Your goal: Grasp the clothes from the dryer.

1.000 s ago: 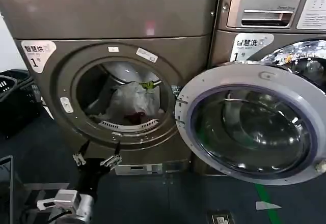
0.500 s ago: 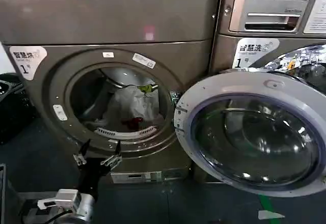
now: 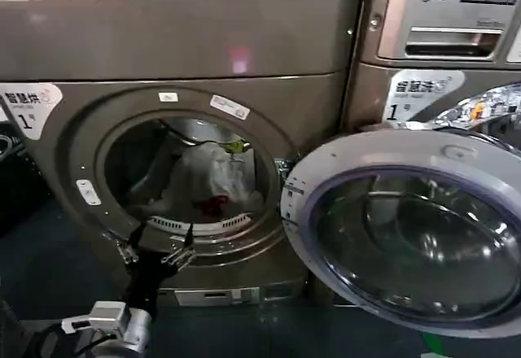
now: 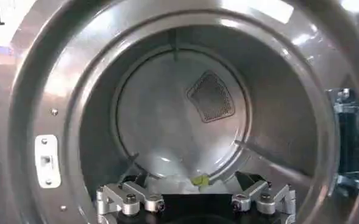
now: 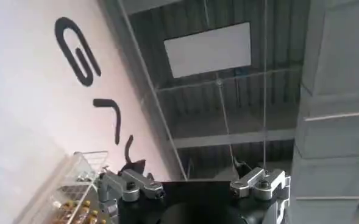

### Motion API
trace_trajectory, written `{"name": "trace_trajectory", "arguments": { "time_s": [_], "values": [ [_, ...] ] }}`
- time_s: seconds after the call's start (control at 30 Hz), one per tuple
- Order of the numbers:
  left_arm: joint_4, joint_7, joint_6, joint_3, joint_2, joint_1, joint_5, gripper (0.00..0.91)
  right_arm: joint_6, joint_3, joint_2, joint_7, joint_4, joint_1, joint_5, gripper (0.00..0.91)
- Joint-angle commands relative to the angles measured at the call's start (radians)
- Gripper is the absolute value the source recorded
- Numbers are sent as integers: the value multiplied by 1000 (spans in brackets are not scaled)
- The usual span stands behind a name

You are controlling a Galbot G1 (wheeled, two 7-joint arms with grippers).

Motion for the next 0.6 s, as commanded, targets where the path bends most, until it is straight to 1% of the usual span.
{"name": "trace_trajectory", "arguments": {
  "time_s": [0.03, 0.6],
  "values": [
    [-1, 1, 1, 1, -1, -1, 0, 907, 2, -1, 2, -1, 1, 1, -1, 907],
    [1, 0, 0, 2, -1, 1, 0, 907, 5, 0, 3, 1, -3, 0, 0, 907]
  ]
}}
